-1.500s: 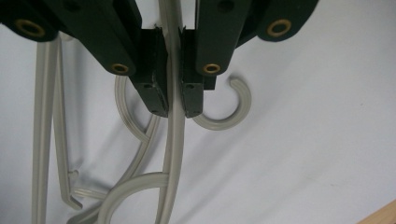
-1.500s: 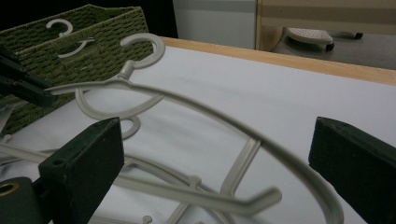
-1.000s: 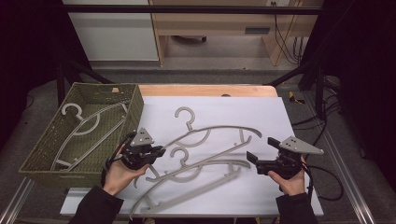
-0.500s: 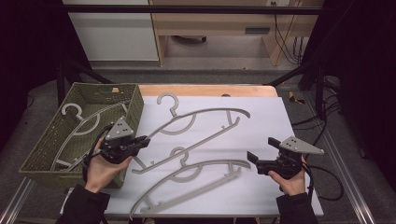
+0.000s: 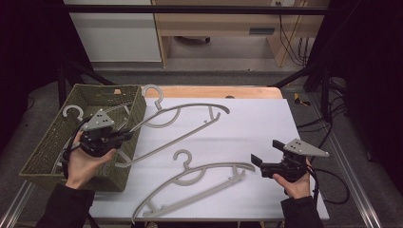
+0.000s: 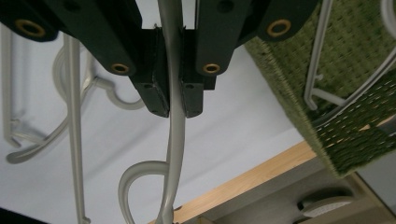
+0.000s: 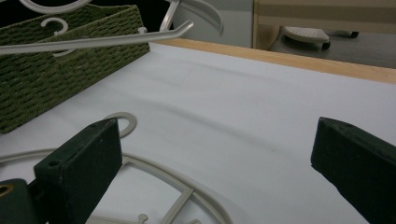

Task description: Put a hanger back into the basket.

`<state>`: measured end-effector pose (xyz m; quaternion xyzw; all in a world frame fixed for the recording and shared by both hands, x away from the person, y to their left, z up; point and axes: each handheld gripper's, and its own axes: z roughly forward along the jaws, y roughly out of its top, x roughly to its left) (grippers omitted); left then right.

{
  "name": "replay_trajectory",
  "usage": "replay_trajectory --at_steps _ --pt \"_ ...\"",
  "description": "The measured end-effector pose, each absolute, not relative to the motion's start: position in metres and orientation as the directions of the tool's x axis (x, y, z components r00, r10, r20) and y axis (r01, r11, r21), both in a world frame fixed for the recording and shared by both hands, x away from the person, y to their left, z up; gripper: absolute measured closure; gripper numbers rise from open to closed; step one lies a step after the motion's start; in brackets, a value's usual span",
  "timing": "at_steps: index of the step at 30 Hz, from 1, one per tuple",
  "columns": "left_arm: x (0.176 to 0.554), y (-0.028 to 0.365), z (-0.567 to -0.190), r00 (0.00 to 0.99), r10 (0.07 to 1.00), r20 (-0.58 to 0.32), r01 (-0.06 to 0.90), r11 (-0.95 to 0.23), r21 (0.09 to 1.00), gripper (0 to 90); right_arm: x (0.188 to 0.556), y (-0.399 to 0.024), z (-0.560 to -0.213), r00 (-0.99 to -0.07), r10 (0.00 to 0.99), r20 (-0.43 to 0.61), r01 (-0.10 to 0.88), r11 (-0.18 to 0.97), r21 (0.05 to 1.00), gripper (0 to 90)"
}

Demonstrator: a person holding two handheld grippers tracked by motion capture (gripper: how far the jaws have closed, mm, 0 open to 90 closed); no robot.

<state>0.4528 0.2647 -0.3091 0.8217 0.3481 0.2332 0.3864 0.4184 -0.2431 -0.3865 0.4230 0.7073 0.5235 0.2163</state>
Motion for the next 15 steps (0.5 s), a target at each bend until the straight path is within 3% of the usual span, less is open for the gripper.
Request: replay_trajectory --at_steps 15 --pt "0.451 0.308 -0.289 0.544 0.825 0.153 0.353 -0.391 0.850 82.6 0.419 -0.244 -0.387 -0.547 0.827 0.131 0.370 0.099 0.924 2.3"
